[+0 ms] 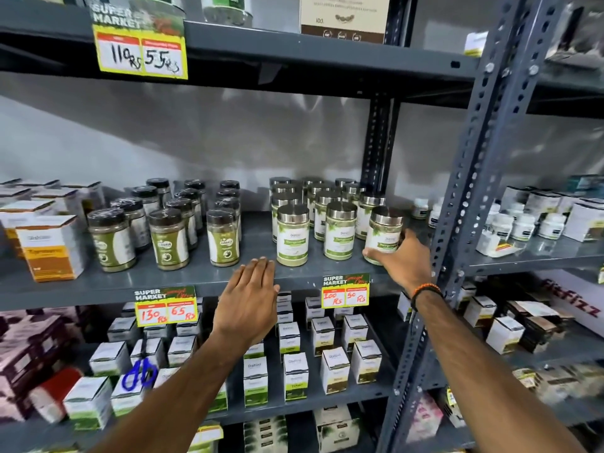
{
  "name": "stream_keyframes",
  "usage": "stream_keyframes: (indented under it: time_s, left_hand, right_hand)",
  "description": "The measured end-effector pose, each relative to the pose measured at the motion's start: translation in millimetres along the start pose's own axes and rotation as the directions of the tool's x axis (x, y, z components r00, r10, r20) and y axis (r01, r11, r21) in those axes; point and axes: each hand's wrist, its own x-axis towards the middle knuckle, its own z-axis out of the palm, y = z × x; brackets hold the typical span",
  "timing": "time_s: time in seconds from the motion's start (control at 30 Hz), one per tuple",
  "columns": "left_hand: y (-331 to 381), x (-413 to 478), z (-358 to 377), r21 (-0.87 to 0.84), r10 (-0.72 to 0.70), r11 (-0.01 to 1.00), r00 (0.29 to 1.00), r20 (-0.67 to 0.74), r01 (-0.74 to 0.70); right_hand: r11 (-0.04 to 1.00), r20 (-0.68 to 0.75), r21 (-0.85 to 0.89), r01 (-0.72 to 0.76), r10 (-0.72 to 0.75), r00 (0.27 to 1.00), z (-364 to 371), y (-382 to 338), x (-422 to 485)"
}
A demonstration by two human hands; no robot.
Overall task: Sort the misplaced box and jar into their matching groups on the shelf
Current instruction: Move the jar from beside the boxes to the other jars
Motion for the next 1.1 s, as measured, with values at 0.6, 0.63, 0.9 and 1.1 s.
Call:
stream_keyframes:
  time_s: [0.6,0.63,0.9,1.1]
  left_hand:
    - [3.4,-2.4,-1.9,-0.028,-0.027,0.999,0.999,0.017,0.028]
    - [3.5,-2.4,-2.1,-0.029,-0.028,0.999,0.999,0.018,0.028]
    - [5.0,-2.1,-3.7,-0.022,-0.034,0.999,0.999,0.039,0.035]
    - [5.5,-1.4,-4.0,-0.023,-0.038,0.999,0.998,0.040,0.039]
  right_hand:
    - [0.997,0.057,-0.078,0.015,-0.010,0.998,11.4,2.5,10.5]
    - [0.997,0.058,-0.078,0.017,-0.013,0.998,11.5,2.8,10.6]
    - [0.997,0.086,-0.078,0.020,-0.014,0.996,12.9,1.7,14.9]
    - [0.997,0.096,-0.077,0.022,-0.015,0.995,10.8,0.6,15.6]
